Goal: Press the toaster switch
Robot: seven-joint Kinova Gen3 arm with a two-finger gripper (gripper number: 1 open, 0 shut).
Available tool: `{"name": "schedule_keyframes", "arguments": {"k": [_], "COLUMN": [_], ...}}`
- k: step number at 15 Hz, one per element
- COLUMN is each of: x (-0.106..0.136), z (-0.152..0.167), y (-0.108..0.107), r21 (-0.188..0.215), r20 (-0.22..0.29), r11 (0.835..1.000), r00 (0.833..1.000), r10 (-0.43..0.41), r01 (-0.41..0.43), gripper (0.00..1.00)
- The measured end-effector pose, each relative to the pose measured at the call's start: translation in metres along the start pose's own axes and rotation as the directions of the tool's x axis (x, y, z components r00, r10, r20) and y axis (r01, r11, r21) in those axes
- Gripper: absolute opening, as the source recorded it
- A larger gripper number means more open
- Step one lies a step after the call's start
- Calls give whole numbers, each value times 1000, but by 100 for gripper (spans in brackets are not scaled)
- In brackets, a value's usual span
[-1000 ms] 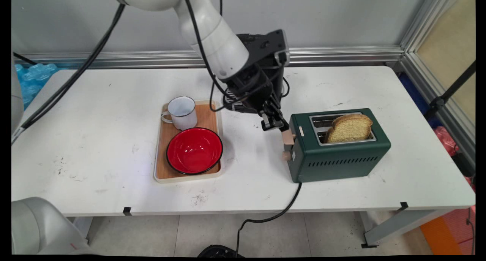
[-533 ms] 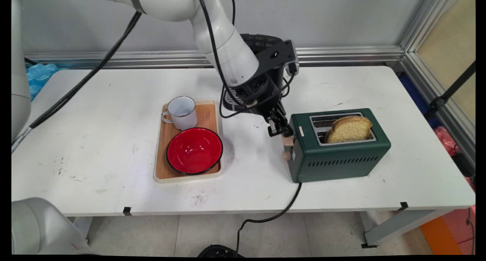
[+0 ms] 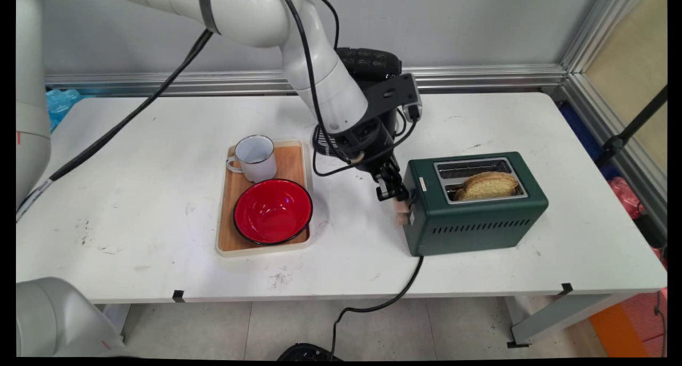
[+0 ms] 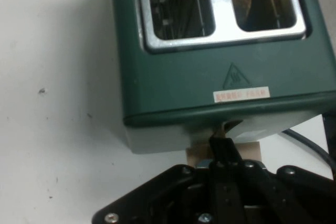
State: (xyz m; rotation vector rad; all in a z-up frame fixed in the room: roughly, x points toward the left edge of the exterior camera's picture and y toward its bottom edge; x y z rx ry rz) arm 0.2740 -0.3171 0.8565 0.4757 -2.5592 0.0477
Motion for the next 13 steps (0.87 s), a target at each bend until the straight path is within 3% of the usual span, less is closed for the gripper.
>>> {"name": "schedule_keyframes", "arguments": {"k": [13], "x": [-16], "z": [7], "y": [0], "r21": [0], "r20": [37], "r11": [1000], "r00": [999], "r10": [5], "r01": [-5], "gripper": [0]}}
